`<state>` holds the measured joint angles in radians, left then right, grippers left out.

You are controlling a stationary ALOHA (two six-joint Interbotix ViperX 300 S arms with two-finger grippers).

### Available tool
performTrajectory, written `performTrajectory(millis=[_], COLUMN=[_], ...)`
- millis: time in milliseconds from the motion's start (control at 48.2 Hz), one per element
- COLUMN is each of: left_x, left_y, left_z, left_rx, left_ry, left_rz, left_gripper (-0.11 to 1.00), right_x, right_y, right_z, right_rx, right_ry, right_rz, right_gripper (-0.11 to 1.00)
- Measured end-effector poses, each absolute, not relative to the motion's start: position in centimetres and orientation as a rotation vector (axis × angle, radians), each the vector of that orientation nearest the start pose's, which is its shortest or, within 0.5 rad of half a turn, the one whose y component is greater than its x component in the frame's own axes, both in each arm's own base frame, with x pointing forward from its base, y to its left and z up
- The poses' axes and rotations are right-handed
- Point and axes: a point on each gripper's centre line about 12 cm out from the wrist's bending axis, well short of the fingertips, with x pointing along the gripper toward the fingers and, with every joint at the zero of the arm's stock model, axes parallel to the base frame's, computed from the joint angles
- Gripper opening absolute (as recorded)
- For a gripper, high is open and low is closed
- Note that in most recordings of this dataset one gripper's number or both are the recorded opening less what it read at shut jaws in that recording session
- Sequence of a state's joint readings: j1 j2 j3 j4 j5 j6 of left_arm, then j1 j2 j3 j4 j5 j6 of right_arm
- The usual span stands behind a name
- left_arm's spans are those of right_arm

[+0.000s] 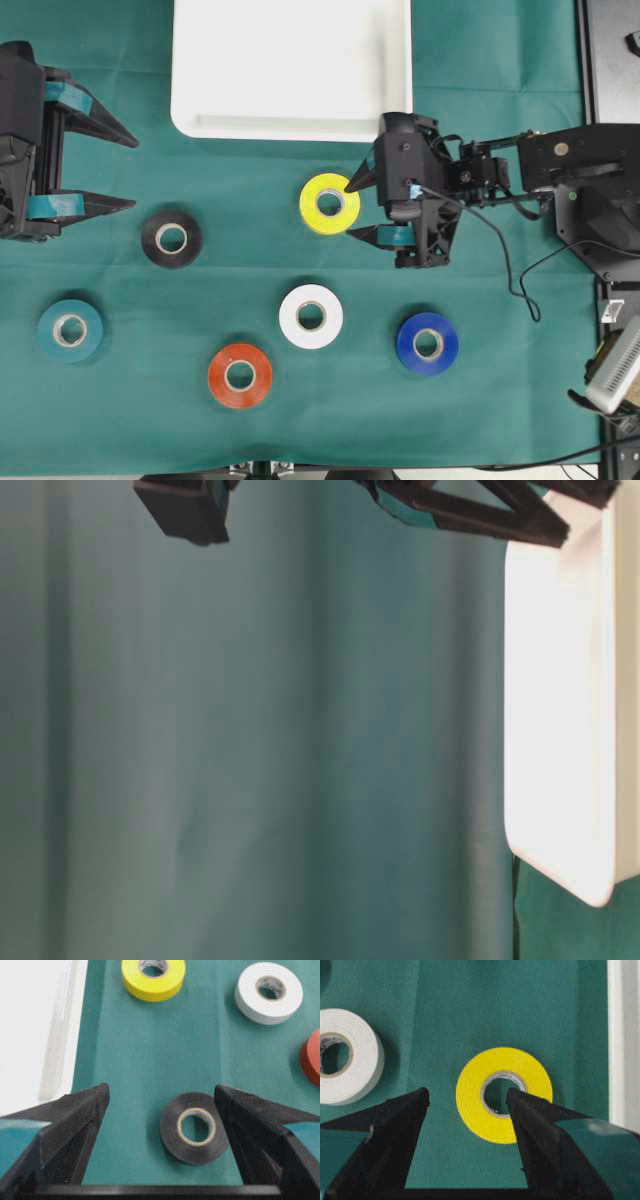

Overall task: Put the tape alternately from left to right into the white case.
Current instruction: 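Lower the right gripper onto the yellow tape and grasp it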

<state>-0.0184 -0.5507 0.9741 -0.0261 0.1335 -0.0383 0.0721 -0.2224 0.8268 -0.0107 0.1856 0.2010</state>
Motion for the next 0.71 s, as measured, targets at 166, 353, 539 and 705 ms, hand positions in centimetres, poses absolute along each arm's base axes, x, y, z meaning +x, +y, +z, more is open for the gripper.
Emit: performTrajectory(millis=[166,353,539,705], left_x=[26.8,26.8,26.7,26.7], left_y=[-0.5,-0.5,-0.5,-0.5], left_z=[22.9,22.8,22.7,22.7], left_rx=[-0.058,-0.058,-0.060,-0.060], left_ry=[0.556,0.559,0.562,0.563], left_rz=[-0.003,-0.003,-0.003,-0.003], left_gripper=[0.66,0.66,0.66,0.66], right_x=[32.5,32.9,33.3,33.6], right_y=[2.4,2.4,2.5,2.3], right_z=[16.9,15.8,14.6,13.5], right_rx=[0.147,0.144,0.144,0.146], right_ry=[0.821,0.844,0.865,0.874], right_rz=[-0.009,-0.010,-0.013,-0.019], right_gripper=[0.71,0.71,0.71,0.71])
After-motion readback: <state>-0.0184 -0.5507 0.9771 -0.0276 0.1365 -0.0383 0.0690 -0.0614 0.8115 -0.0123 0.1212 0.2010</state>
